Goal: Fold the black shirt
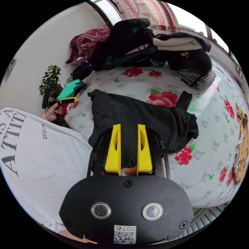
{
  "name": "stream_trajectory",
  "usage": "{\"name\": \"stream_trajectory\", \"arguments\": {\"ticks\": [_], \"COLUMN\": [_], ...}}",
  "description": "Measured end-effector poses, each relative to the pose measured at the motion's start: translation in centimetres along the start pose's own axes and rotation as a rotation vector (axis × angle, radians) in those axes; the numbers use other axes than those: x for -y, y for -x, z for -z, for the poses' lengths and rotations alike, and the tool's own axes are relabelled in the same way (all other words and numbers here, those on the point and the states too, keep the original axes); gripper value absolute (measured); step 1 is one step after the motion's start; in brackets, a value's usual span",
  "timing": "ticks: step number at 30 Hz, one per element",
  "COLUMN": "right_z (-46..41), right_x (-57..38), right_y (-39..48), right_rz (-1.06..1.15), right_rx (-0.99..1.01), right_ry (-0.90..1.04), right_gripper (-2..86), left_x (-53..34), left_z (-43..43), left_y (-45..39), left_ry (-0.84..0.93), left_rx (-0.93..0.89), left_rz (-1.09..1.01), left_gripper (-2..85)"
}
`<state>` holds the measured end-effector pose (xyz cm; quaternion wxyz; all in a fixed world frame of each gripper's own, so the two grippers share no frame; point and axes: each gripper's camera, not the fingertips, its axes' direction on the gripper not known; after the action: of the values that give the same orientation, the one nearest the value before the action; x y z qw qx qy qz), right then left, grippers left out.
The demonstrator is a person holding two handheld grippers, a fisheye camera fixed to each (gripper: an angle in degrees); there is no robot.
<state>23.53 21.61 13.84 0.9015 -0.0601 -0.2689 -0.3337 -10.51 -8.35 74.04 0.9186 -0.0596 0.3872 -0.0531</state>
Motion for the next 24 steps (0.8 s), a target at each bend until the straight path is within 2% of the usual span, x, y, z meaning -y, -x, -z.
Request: {"name": "stream_trajectory", "arguments": {"ticks": [3,4,5,7,11,14,16,18,21,24], "right_z": [-3.1,-3.8,-3.7,-2.9,-3.5,-4.9,-3.8,-1.8,2.2,4.8], "right_x": [-2.3,-3.2,-3.8,-4.2,-4.6,-4.8,-4.7,-5.0,-5.7,-5.6], "right_y": [2.0,1.9,1.1,-1.3,-8.3,-9.7,-9.8,-9.8,-10.9,-10.6], "right_rz": [0.163,0.188,0.172,0.086,-0.184,-0.263,-0.281,-0.276,-0.288,-0.244], "right_rx": [-0.079,-0.192,-0.292,-0.347,-0.181,-0.098,-0.105,-0.131,-0.204,-0.325], "right_ry": [0.179,0.23,0.236,0.198,0.196,0.189,0.134,0.048,-0.065,-0.127], "right_gripper": [6.8,6.7,6.5,6.5,5.5,3.7,3.0,2.5,2.7,3.9], "left_x": [-0.8,-0.7,-0.4,0.2,0.6,-0.7,-1.9,-2.8,-3.3,-2.2], "left_z": [-0.5,-0.3,-0.2,-0.7,-4.5,-8.2,-10.7,-12.7,-10.9,-8.0], "left_y": [-0.2,-1.3,-3.2,-7.4,-20.5,-28.7,-31.5,-32.7,-31.1,-26.6], "left_ry": [0.065,0.055,0.041,0.036,0.131,0.265,0.329,0.396,0.267,0.158], "left_rx": [-0.002,-0.028,-0.069,-0.12,-0.304,-0.385,-0.36,-0.25,-0.142,-0.038], "left_rz": [-0.022,-0.059,-0.13,-0.277,-0.679,-0.882,-0.938,-0.952,-0.91,-0.717], "left_gripper": [5.4,5.4,5.5,6.5,11.3,11.6,8.9,5.0,4.5,5.7]}}
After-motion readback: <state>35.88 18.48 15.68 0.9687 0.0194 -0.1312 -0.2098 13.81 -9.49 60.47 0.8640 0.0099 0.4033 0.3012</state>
